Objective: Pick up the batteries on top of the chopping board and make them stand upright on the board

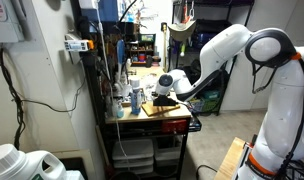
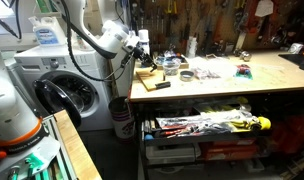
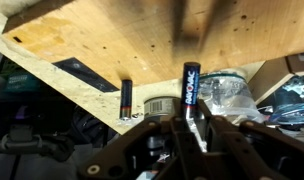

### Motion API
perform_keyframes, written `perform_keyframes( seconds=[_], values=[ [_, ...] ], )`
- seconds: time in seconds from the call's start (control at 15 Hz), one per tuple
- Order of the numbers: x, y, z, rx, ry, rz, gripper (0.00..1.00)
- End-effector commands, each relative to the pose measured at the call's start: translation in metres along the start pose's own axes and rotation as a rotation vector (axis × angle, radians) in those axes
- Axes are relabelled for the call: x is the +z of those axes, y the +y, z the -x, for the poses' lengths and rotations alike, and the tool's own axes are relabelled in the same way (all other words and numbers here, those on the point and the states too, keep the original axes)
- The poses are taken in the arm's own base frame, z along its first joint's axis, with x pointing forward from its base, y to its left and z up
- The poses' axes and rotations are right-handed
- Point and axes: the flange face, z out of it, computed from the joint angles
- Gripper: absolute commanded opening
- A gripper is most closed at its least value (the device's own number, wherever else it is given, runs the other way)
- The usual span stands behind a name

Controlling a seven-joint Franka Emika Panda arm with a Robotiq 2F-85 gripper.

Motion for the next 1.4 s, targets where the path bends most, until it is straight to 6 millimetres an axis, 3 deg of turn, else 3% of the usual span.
perform_keyframes(
  seconds=[0.0, 0.07, 0.4, 0.73, 1.33],
  values=[
    [0.000, 0.000, 0.000, 0.000, 0.000, 0.000, 0.17],
    [-0.001, -0.001, -0.001, 0.007, 0.017, -0.001, 0.04],
    [-0.003, -0.006, 0.002, 0.017, 0.130, 0.010, 0.04],
    [0.004, 0.007, 0.012, 0.062, 0.200, 0.075, 0.04],
    [0.029, 0.014, 0.031, 0.014, 0.297, 0.198, 0.04]
  ],
)
